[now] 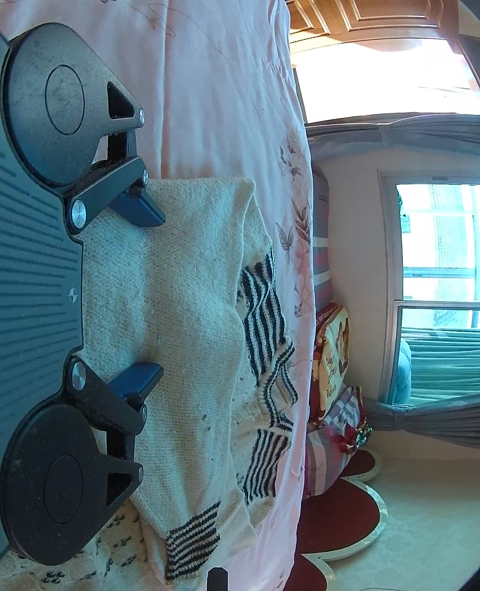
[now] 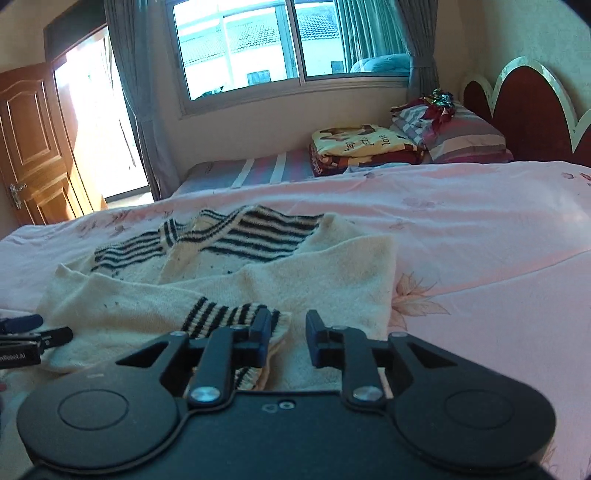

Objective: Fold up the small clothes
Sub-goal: 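Fold the hem up toward the collar with the right gripper and release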

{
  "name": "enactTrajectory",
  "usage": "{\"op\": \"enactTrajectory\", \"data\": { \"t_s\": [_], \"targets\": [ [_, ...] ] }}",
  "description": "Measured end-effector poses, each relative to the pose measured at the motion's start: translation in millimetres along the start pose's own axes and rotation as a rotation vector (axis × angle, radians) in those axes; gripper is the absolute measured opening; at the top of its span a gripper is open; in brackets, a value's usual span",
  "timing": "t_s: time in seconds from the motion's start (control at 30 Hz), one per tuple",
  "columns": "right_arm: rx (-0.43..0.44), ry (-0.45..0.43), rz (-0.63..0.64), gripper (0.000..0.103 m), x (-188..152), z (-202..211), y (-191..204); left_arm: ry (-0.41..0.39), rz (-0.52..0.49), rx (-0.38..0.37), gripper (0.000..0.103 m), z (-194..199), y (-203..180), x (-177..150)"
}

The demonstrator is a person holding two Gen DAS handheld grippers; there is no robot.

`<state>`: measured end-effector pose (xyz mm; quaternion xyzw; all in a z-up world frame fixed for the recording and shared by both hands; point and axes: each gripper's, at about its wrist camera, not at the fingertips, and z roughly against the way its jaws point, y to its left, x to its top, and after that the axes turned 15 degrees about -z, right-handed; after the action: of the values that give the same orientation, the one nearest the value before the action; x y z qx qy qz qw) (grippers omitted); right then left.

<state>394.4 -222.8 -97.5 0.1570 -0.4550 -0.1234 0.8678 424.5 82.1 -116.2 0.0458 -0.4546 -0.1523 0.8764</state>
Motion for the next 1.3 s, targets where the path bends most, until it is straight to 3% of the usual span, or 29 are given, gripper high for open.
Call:
{"op": "enactTrajectory", "data": {
  "t_s": [0.17,0.27,0.37,0.77,0.9,1.07,1.2,1.3],
  "targets": [
    [0.023,0.054,0.035,0.012,-3.5,-14.8,6.1,-0.051,0.015,0.014,0.080,14.9,-7.2,1.8],
    [-0.021,0.090,0.044,0.011,-11.4,-28.3,2.1,-0.004,-0.032,0.000,0.080,6.1,-16.2,-0.9],
    [-0.017,0.097,0.034,0.011,-9.6,-24.7,0.6,0.005,-0.013,-0.017,0.080,3.9,-11.3,1.7],
    [0.036,0.125,0.012,0.024,-17.9,23.0,-7.1,0.071,-0.051,0.038,0.081,26.3,-25.4,2.1],
    [0.060,0.144,-0.002,0.025,-19.7,33.8,-14.3,0.086,-0.060,0.070,0.088,35.8,-31.8,2.6],
    [0.101,0.167,-0.010,0.029,-19.2,46.4,-26.6,0.107,-0.072,0.108,0.090,55.6,-44.7,-0.1],
    [0.149,0.208,-0.083,0.049,-19.1,59.1,-47.6,0.119,-0.023,0.049,0.089,84.8,-42.3,-14.5],
    [0.194,0.268,-0.134,0.048,-24.1,71.0,-65.6,0.150,0.001,0.033,0.089,108.2,-36.0,-33.8]
  ]
}}
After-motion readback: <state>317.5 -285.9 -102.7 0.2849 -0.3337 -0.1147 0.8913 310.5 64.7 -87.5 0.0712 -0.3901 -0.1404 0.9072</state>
